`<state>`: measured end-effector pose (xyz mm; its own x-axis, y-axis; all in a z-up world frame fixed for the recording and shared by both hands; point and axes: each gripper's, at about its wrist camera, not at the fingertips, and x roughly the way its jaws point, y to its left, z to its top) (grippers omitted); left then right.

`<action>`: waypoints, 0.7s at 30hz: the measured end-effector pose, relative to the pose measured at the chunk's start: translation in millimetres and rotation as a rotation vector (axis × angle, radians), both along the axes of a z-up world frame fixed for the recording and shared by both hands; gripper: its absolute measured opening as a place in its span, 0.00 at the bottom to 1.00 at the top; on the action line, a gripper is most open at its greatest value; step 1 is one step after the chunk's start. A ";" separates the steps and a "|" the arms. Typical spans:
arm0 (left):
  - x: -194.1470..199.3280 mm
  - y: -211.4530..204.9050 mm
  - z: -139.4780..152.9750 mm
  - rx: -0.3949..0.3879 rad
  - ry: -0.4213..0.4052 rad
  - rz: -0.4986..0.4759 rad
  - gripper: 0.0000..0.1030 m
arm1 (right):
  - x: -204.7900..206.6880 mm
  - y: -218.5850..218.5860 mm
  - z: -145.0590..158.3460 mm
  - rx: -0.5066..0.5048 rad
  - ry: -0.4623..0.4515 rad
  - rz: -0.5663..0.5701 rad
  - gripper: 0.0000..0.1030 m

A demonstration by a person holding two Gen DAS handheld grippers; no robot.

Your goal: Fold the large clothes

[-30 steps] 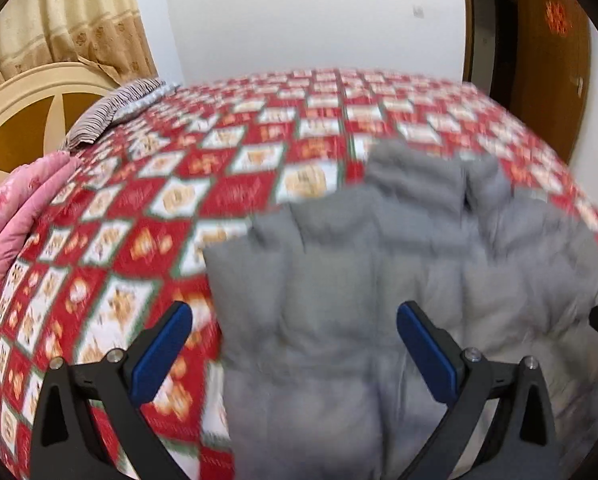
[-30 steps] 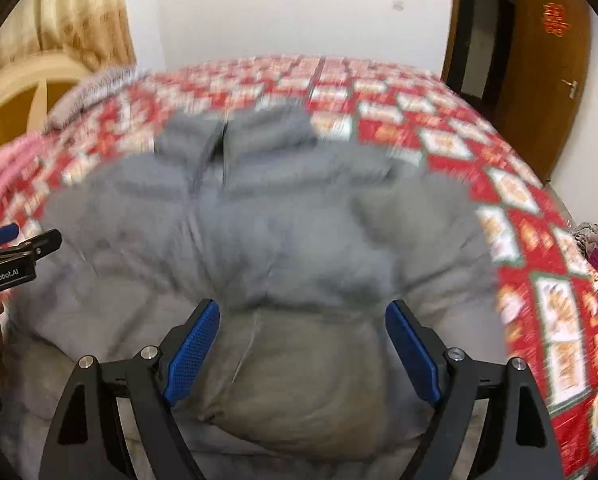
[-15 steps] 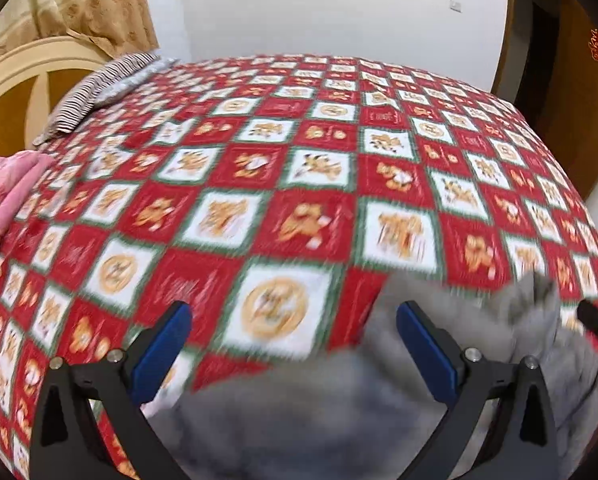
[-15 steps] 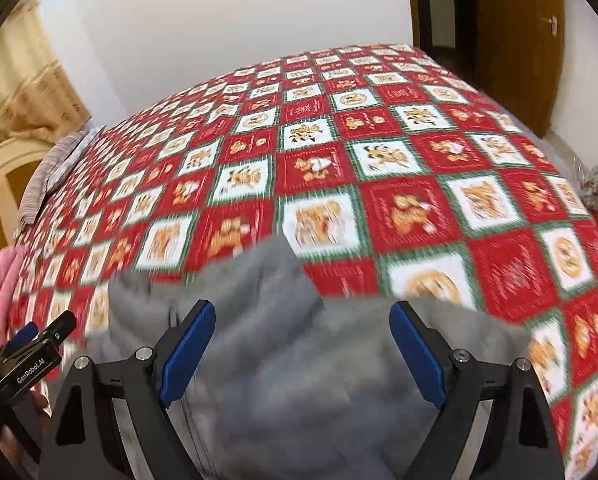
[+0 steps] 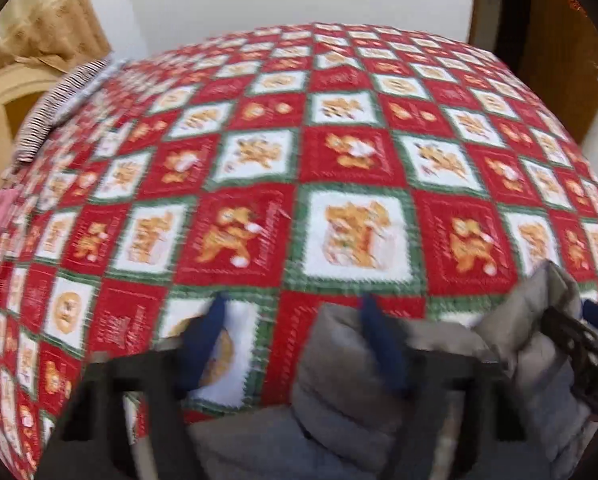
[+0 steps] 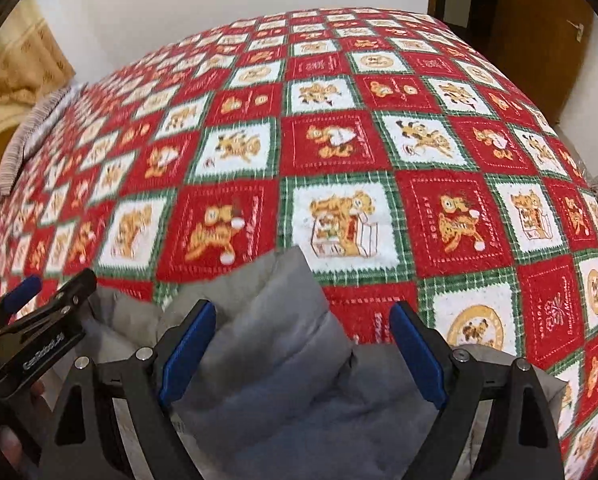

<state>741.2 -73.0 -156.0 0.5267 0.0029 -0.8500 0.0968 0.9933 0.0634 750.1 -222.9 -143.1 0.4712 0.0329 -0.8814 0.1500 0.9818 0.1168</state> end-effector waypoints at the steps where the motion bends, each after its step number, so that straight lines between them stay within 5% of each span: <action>1: -4.2 1.0 2.4 -0.015 0.007 -0.018 0.20 | -1.9 -0.8 -0.5 0.011 0.016 0.016 0.39; 4: -21.8 -0.5 14.2 0.007 -0.038 -0.063 0.12 | -14.3 -4.3 5.0 -0.007 0.026 0.045 0.19; 7: -50.8 4.3 29.1 0.014 -0.093 -0.121 0.10 | -33.6 -11.0 18.7 -0.048 -0.013 0.066 0.11; 14: -107.4 20.8 26.0 0.068 -0.194 -0.217 0.09 | -85.9 -26.7 27.0 -0.104 -0.072 0.110 0.05; 21: -129.4 26.9 -12.6 0.102 -0.153 -0.236 0.08 | -112.4 -47.4 -1.0 -0.097 -0.069 0.079 0.05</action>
